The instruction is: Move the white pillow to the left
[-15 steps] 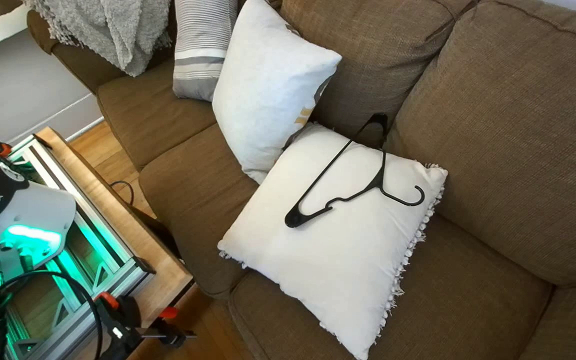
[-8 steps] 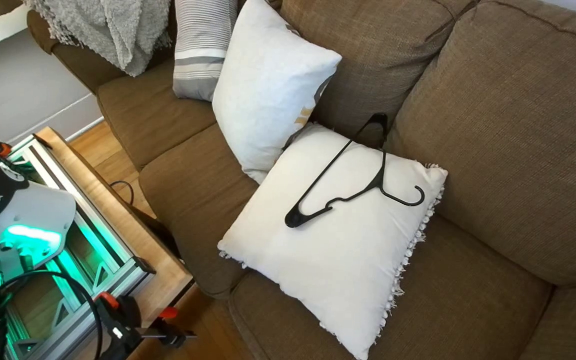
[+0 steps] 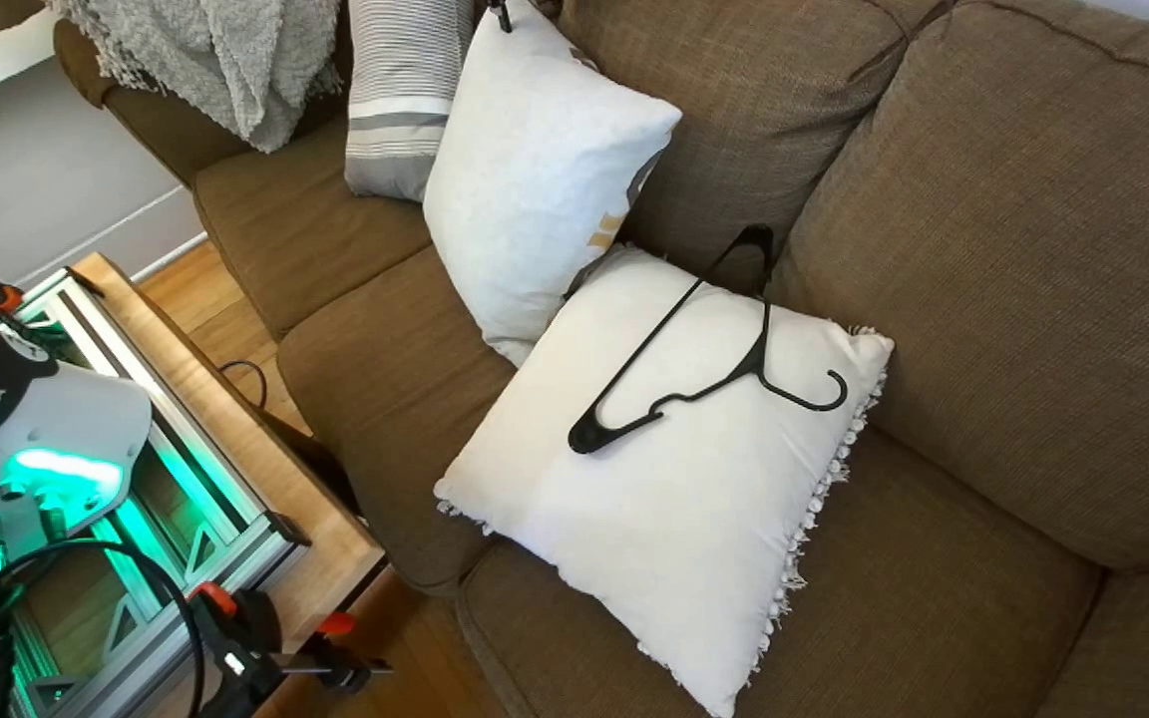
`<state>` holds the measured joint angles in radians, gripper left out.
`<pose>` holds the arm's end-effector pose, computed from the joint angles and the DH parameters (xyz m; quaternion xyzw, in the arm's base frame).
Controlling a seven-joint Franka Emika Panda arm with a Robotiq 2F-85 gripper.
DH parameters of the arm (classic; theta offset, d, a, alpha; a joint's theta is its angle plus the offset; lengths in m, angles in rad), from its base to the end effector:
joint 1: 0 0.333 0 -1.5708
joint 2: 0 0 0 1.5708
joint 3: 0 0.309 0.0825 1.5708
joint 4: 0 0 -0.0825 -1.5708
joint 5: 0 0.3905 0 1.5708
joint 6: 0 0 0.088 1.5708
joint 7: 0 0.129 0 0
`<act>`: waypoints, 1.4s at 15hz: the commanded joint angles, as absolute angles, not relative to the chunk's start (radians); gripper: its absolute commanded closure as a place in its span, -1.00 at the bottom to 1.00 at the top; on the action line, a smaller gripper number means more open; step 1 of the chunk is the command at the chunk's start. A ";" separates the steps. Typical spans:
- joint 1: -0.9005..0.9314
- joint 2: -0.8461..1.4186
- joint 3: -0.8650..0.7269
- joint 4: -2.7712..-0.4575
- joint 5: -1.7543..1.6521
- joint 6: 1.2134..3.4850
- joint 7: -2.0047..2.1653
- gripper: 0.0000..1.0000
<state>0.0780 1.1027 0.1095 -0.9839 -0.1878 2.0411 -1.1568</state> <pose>0.7697 0.1028 0.1476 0.7722 0.6341 -0.0335 0.0201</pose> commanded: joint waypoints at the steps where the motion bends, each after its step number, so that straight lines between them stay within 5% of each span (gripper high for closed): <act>1: 0.103 1.251 0.137 -0.748 -0.174 1.955 -1.271 -1.00; 3: 0.127 1.289 0.165 -0.679 -0.174 1.864 -1.357 -1.00; 4: 0.138 1.302 0.176 -0.655 -0.174 1.822 -1.389 -0.50; 5: 0.150 1.312 0.178 -0.636 -0.178 1.773 -1.404 -0.48; 14: 0.216 1.335 0.102 -0.556 -0.198 1.619 -1.392 0.86; 16: 0.217 1.321 0.089 -0.557 -0.200 1.633 -1.374 1.00; 21: 0.207 1.289 0.077 -0.571 -0.191 1.660 -1.329 0.92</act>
<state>0.2077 1.3103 0.0861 -0.5768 -0.1886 1.6585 -1.3648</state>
